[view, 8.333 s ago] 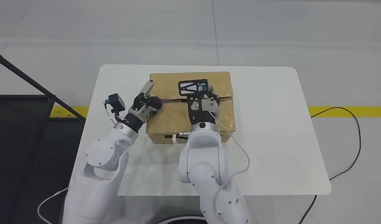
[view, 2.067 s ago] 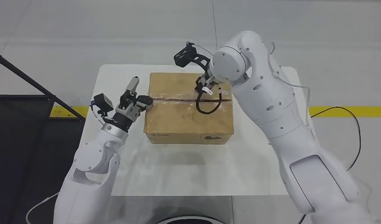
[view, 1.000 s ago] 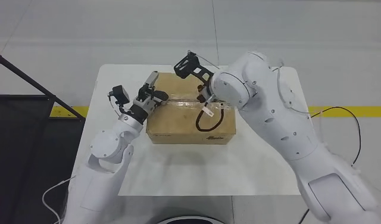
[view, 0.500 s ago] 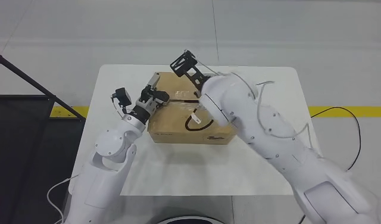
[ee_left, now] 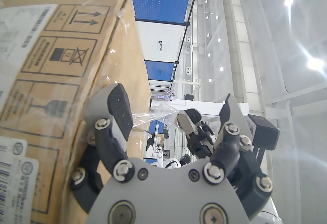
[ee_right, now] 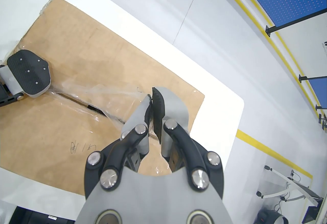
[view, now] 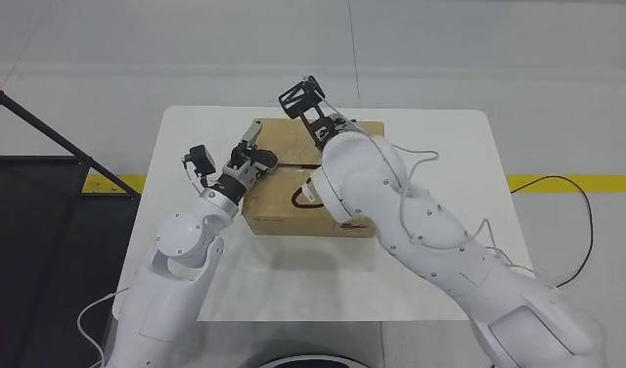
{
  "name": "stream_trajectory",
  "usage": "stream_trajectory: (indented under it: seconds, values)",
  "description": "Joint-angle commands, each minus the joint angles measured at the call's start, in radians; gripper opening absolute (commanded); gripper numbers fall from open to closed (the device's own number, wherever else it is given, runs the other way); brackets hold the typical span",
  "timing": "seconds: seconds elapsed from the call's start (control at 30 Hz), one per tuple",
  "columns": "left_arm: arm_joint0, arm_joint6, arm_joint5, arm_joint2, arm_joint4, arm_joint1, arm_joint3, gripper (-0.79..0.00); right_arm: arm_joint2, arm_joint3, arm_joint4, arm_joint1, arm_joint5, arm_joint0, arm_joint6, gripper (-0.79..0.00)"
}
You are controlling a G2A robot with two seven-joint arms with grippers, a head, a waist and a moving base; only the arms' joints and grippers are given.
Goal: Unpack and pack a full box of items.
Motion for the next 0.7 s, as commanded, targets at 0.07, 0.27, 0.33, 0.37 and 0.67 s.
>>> stream_trajectory:
  seconds: [0.07,0.27,0.33,0.37,0.67]
  values:
    - [0.001,-0.002,0.001,-0.005,0.000,0.000,0.001,0.000,0.021,-0.002,-0.015,-0.008,0.025,-0.018,-0.033,-0.785]
    - [0.004,-0.001,0.002,-0.009,-0.004,0.000,0.001,0.000,0.052,0.001,-0.048,-0.021,0.074,-0.050,-0.100,-0.785]
    - [0.005,-0.001,0.001,-0.010,-0.004,0.000,0.000,0.000,0.063,0.002,-0.061,-0.025,0.088,-0.060,-0.120,-0.785]
    - [0.006,-0.001,0.001,-0.010,-0.004,0.000,0.000,0.000,0.067,0.001,-0.071,-0.027,0.094,-0.065,-0.129,-0.785]
    - [0.011,0.004,0.001,-0.008,0.001,-0.001,-0.004,0.000,0.116,-0.023,-0.128,-0.041,0.130,-0.116,-0.161,-0.785]
